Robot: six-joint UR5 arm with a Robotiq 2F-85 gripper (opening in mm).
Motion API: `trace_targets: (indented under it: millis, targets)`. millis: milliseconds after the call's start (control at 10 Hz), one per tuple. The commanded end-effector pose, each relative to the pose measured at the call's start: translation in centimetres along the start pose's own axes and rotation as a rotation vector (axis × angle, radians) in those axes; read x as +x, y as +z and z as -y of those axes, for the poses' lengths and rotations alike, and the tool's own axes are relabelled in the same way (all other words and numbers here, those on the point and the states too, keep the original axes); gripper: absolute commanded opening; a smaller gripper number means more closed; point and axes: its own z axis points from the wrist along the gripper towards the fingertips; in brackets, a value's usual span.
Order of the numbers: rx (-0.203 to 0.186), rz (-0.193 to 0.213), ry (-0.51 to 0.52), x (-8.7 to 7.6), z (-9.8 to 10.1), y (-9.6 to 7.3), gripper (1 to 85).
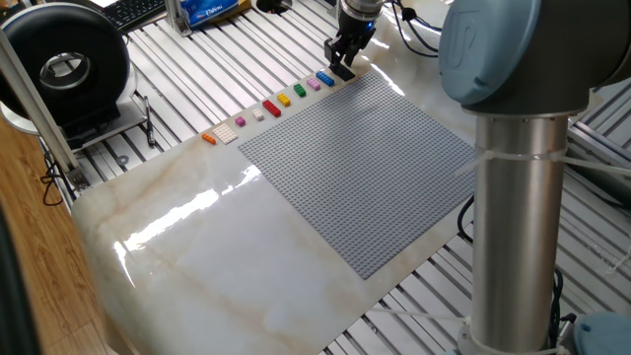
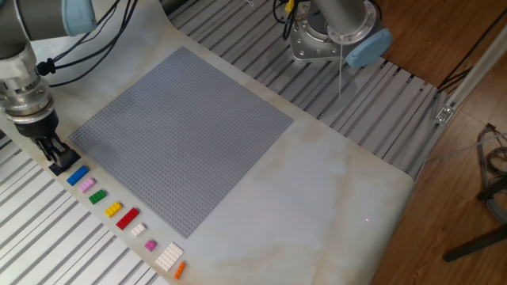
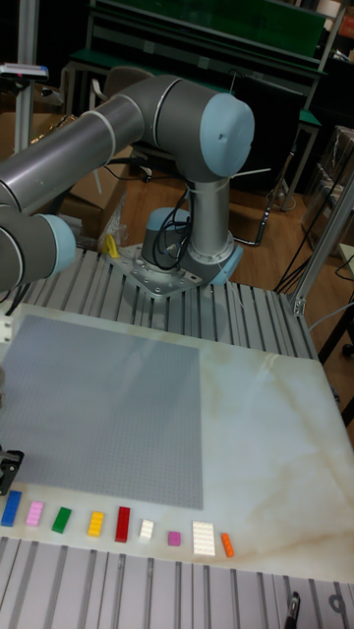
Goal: Stack small Lego blocks one on top of the other
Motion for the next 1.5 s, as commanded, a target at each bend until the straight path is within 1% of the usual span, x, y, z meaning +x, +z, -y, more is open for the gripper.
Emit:
trace_targets:
  millis: [0,200,400,500,600,700,900,1000,1100,1200,1400]
  targets:
    - [-0.004,-0.016,0.030,0.1,-0.3,-0.9,44.7]
    - [-0.001,-0.014,0.037,-0.2,-0.4,-1.0,43.3]
    - [0.004,-0.022,0.036,0.0,-0.2,-1.0,42.0]
    - [0.017,-0.029,0.034,0.2,0.1,-1.0,39.0]
    - [0.017,-0.033,0.033,0.3,0.1,-1.0,37.3]
    - [0.039,-0.041,-0.003,0.5,0.7,-1.0,36.0]
    - [0.031,-0.064,-0.010,1.1,0.5,-1.0,35.0]
    - [0.022,-0.072,-0.006,1.3,0.2,-1.1,37.3]
    - [0.023,-0.072,0.008,1.3,0.2,-1.1,37.3]
    - [0.028,-0.052,0.002,0.8,0.4,-1.0,37.3]
    - [0.026,-0.035,0.002,0.1,0.1,0.1,37.7]
